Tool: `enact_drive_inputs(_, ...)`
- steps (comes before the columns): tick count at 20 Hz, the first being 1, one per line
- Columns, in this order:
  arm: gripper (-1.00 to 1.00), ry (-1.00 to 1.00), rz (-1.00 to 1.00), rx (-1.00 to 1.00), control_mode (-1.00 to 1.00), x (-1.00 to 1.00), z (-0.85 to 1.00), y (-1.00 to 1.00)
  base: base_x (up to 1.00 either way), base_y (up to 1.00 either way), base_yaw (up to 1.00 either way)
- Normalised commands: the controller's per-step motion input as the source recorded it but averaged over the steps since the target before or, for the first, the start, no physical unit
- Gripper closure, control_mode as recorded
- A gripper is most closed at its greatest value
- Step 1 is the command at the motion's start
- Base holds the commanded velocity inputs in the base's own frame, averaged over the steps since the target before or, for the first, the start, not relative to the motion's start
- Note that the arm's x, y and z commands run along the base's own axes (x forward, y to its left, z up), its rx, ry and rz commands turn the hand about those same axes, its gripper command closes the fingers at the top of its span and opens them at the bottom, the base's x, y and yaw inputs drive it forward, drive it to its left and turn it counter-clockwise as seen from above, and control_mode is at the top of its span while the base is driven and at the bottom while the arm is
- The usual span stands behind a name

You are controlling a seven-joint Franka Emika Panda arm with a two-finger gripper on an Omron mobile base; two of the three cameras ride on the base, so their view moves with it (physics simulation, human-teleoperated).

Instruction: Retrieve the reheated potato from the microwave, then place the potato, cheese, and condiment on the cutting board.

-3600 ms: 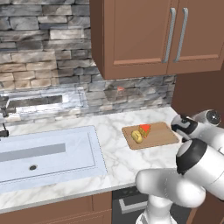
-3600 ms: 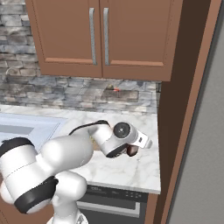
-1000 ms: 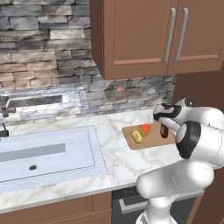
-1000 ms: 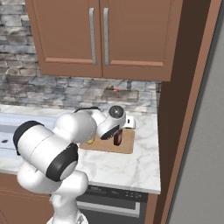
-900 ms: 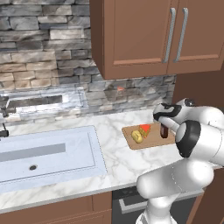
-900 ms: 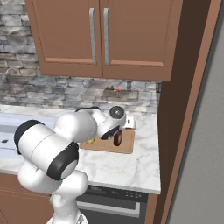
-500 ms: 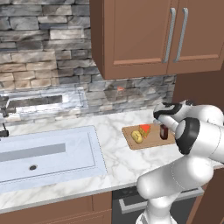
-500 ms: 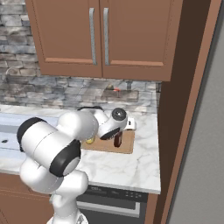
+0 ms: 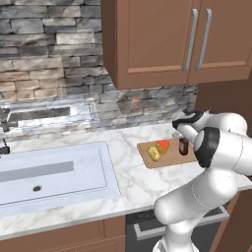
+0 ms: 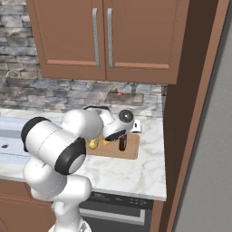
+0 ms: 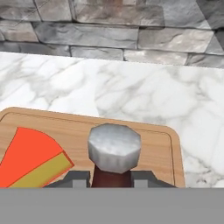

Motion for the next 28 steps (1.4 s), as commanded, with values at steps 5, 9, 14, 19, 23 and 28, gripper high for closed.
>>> enact_drive_inputs(5,1.0,0.0,0.02,0.0,-1.0,-0.08,-0.14,0.02,0.0,0.0,0.0)
enact_drive_inputs(9,1.0,0.0,0.0,0.0,-1.0,-0.13,-0.18,0.0,0.0,0.0,0.0)
enact_drive_inputs(14,-1.0,0.0,0.0,0.0,-1.0,-0.03,-0.1,0.01,0.0,0.0,0.0)
enact_drive_inputs(19,-1.0,0.0,0.0,0.0,-1.0,-0.02,-0.03,0.01,0.0,0.0,0.0)
enact_drive_inputs(23,-1.0,0.0,0.0,0.0,-1.0,0.0,0.0,0.0,0.0,0.0,0.0)
enact_drive_inputs(28,-1.0,0.0,0.0,0.0,-1.0,-0.01,0.0,0.0,0.0,0.0,0.0)
